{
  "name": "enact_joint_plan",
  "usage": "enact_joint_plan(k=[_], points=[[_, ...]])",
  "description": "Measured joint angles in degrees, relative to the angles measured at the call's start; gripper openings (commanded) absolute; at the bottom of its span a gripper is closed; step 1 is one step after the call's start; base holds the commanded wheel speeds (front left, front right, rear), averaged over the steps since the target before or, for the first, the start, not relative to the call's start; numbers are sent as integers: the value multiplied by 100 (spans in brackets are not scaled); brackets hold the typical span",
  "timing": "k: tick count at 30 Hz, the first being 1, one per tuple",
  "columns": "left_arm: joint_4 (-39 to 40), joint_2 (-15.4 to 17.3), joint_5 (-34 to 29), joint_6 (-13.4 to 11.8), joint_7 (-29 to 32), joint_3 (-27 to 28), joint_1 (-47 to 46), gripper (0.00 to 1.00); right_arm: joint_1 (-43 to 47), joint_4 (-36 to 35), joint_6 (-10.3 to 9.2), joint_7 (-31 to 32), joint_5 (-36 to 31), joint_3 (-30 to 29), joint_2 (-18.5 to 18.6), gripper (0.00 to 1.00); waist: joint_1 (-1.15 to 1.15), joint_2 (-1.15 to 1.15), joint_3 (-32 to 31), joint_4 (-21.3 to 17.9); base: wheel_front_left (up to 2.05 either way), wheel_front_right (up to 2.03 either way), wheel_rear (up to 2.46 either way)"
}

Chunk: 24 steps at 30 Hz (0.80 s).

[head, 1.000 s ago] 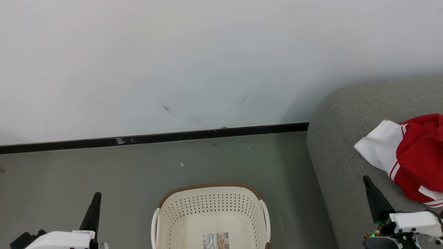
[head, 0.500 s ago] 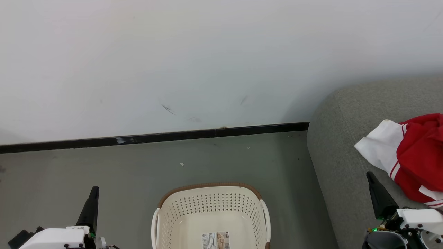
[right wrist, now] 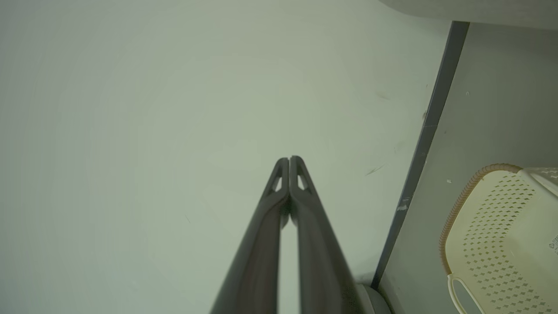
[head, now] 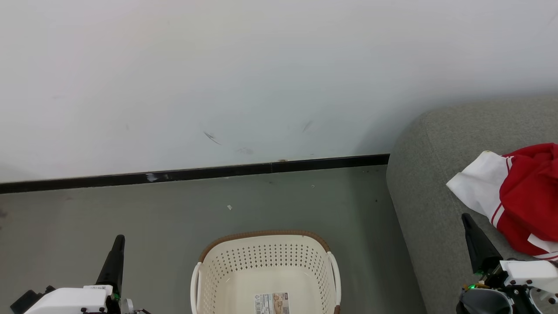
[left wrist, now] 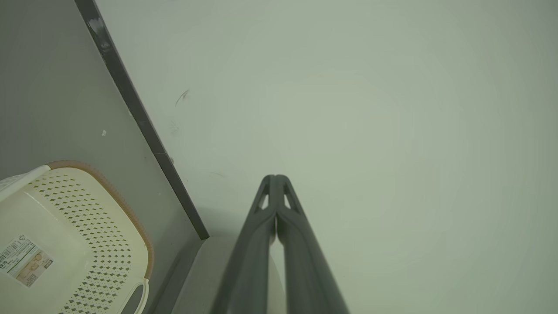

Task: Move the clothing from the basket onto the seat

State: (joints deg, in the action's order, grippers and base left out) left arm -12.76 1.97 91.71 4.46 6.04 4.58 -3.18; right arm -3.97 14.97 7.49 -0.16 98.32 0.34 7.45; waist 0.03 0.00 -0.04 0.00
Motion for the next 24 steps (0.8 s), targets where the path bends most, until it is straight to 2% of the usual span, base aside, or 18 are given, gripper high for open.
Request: enact_joint_plan(k=[24], points=[[-23,-1,0,29,1,1,0,0,-1,12,0,0,0,0,4,0,-1,0,0,-1,0,0,0]])
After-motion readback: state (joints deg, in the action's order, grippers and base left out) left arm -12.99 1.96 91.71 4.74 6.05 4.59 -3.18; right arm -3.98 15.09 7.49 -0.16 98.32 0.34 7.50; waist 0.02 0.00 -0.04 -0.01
